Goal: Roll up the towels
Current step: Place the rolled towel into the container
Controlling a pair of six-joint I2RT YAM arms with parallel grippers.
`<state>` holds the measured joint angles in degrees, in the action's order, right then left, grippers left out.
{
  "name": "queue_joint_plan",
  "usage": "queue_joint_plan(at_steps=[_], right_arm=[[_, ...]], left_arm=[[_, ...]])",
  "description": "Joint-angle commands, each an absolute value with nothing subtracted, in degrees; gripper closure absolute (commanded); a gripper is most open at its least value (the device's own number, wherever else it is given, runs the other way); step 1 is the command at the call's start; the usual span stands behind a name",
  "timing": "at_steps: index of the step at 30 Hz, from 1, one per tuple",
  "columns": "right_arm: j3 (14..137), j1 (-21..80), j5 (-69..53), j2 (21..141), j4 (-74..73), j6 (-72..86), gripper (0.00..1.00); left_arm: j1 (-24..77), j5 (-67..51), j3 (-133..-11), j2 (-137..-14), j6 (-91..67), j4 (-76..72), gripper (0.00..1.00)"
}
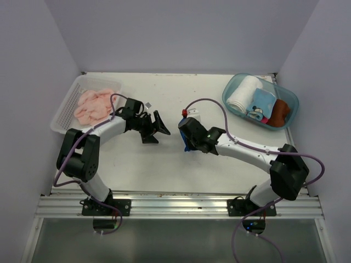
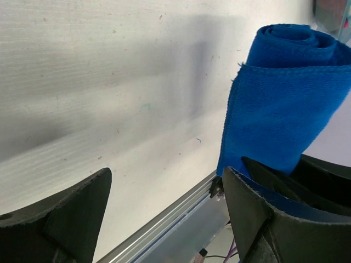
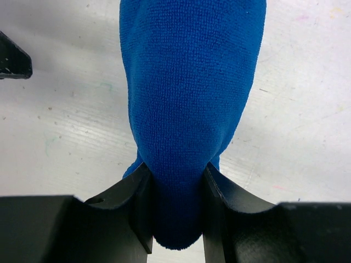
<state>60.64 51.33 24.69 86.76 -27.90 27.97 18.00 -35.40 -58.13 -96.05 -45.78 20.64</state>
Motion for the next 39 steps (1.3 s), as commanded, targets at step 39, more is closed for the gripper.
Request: queue_joint_plan(at_steps=[39], right_arm=[[82.02, -6.86, 35.95, 88.77, -36.50, 1.42, 0.97]], left_arm=[[11.60, -46.14, -60.38, -95.80, -37.35, 21.97, 0.16]])
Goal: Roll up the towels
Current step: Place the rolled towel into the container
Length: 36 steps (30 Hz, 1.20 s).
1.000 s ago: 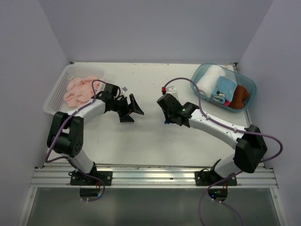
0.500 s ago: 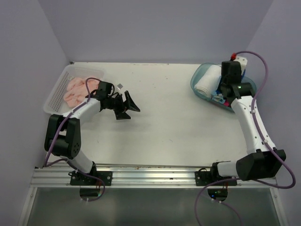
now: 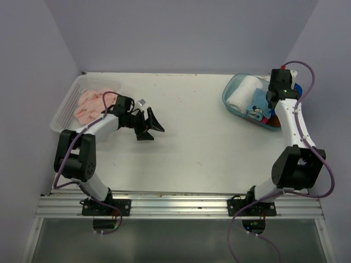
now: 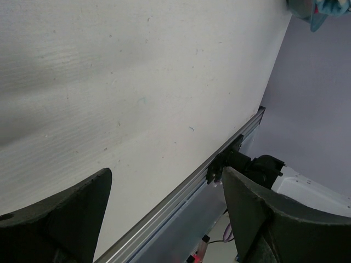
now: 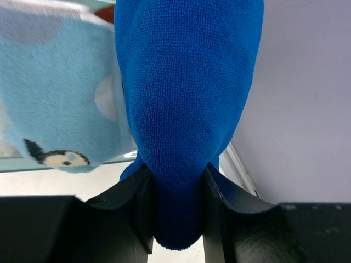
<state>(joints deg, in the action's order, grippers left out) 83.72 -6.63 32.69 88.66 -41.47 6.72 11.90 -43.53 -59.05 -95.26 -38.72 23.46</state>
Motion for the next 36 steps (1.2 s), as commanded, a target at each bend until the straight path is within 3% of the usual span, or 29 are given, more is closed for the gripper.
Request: queue_joint_plan(at_steps=[1, 25, 36], right_arm=[[81.31, -6.94, 36.38, 88.94, -35.60, 0.71, 0.97], [77.61, -5.98, 35.42, 96.94, -30.24, -4.22, 1.00], [77.08, -5.89, 32.87, 98.79, -29.53, -3.08, 0.89]], left_arm=[[11.60, -46.32, -60.21, -95.97, -37.35, 21.71, 0.15], [11.60, -47.81, -57.83, -97.30, -37.88, 19.16, 0.16], [11.60, -47.64, -57.48, -97.12, -38.06, 19.16, 0.16]])
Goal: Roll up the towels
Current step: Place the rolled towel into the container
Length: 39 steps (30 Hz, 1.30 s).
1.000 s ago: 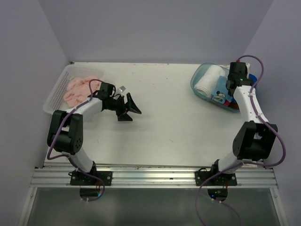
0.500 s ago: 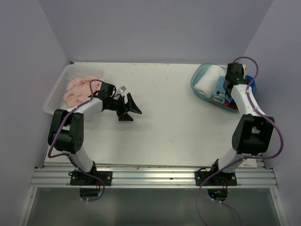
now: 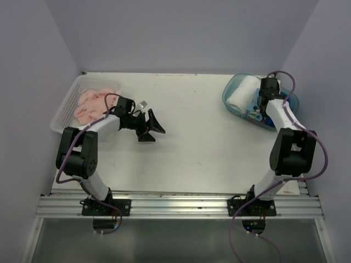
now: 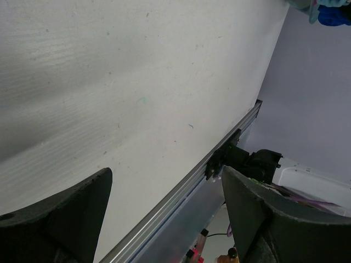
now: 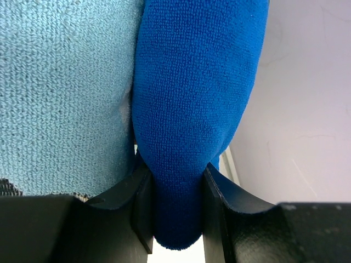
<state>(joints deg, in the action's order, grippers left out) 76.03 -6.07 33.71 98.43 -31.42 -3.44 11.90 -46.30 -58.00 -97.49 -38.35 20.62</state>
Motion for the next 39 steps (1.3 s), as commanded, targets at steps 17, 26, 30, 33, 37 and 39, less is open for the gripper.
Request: queue_joint_plan(at_steps=[17, 26, 30, 33, 37, 39], right_arm=[[76.99, -5.89, 33.84, 91.76, -32.25, -0.62, 0.38], [78.48, -5.80, 34.98, 86.58, -36.99, 2.81, 0.30], [79.19, -5.80, 33.84, 83.59, -38.75, 3.95, 0.26], [80.68, -5.89, 31.13, 81.31, -40.33, 5.62, 0.25], [83.14, -5.54, 24.71, 77.53, -42.01, 9.05, 0.24], [84.11, -2.65, 23.21, 76.47, -42.62, 10.98, 0.23]], left_arm=[[11.60, -47.72, -57.13, -96.24, -37.53, 19.42, 0.16], [11.60, -48.25, -57.13, -95.71, -37.09, 19.43, 0.16], [11.60, -48.51, -57.22, -95.89, -37.00, 19.42, 0.16], [11.60, -48.52, -57.57, -95.63, -36.91, 19.60, 0.16], [11.60, -45.63, -59.76, -94.75, -36.13, 21.96, 0.16], [11.69, -41.08, -62.47, -93.52, -35.25, 24.77, 0.16]])
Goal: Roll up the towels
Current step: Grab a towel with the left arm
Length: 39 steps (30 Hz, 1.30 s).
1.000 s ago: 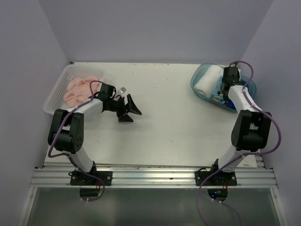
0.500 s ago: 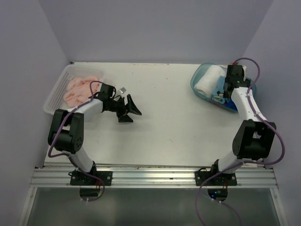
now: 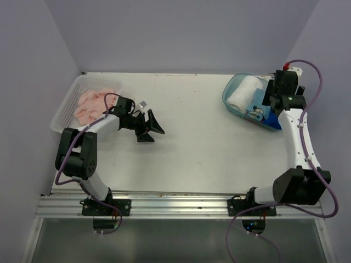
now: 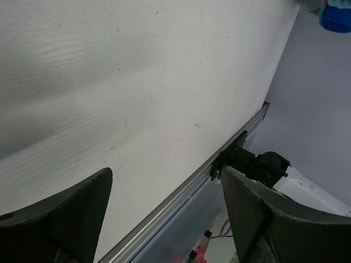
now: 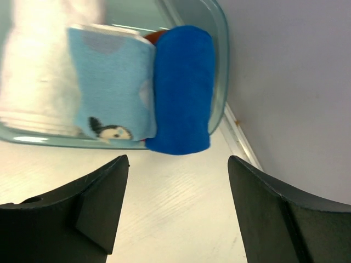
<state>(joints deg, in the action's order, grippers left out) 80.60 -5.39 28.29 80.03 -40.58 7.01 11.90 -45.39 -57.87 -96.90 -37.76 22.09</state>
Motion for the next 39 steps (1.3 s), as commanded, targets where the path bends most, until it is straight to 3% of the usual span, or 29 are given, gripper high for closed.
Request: queue_joint_plan(at_steps=[1, 8, 15, 23, 30, 39], right_arm=[[84.37, -0.72, 23.90, 76.03, -42.80, 11.16, 0.23], [84.03, 26.40, 26.27, 78.92, -44.74, 18.17, 0.22], [80.34, 42.00, 24.26, 82.97, -41.40, 23.46, 0.22], [74.89, 44.65, 21.01, 79.81, -37.01, 23.03, 0.22], [71.72, 44.65, 17.40, 77.09, -36.48, 22.50, 0.21], [70.05, 44.65, 16.87, 73.48, -37.71, 22.24, 0.21]], left_arm=[[11.60, -39.13, -63.62, -93.08, -34.03, 25.92, 0.16], [11.60, -22.87, -75.75, -91.76, -30.15, 36.11, 0.16], [6.08, -7.05, -89.28, -93.07, -26.98, 47.62, 0.16], [-6.67, -0.45, -92.19, -99.38, -30.14, 48.86, 0.23], [-9.23, 10.26, -103.33, -113.10, -32.69, 50.71, 0.23], [-10.20, 14.67, -113.11, -128.04, -33.31, 49.74, 0.26]])
